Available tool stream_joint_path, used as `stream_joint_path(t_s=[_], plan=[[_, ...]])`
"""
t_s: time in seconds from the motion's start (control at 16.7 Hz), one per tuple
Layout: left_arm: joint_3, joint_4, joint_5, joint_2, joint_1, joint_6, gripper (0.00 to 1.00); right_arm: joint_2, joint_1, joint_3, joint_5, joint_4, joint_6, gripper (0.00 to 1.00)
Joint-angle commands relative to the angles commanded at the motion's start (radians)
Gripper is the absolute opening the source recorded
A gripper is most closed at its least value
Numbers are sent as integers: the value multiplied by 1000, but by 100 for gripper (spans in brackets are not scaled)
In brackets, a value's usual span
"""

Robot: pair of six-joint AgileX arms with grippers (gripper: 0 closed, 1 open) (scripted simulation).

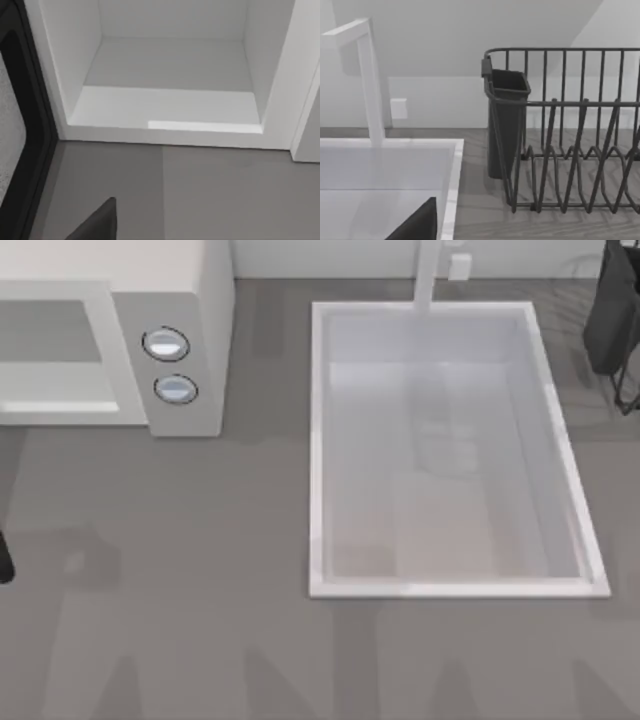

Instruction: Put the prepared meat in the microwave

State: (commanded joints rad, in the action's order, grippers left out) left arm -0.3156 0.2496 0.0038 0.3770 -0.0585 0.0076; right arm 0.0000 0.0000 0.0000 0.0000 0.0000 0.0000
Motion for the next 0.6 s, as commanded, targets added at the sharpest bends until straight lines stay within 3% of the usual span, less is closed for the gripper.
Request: stream_joint_path(t_s=[0.6], plan=[[-698, 498, 1, 1061, -129, 35, 100, 0, 0, 0, 0, 0, 0, 100]])
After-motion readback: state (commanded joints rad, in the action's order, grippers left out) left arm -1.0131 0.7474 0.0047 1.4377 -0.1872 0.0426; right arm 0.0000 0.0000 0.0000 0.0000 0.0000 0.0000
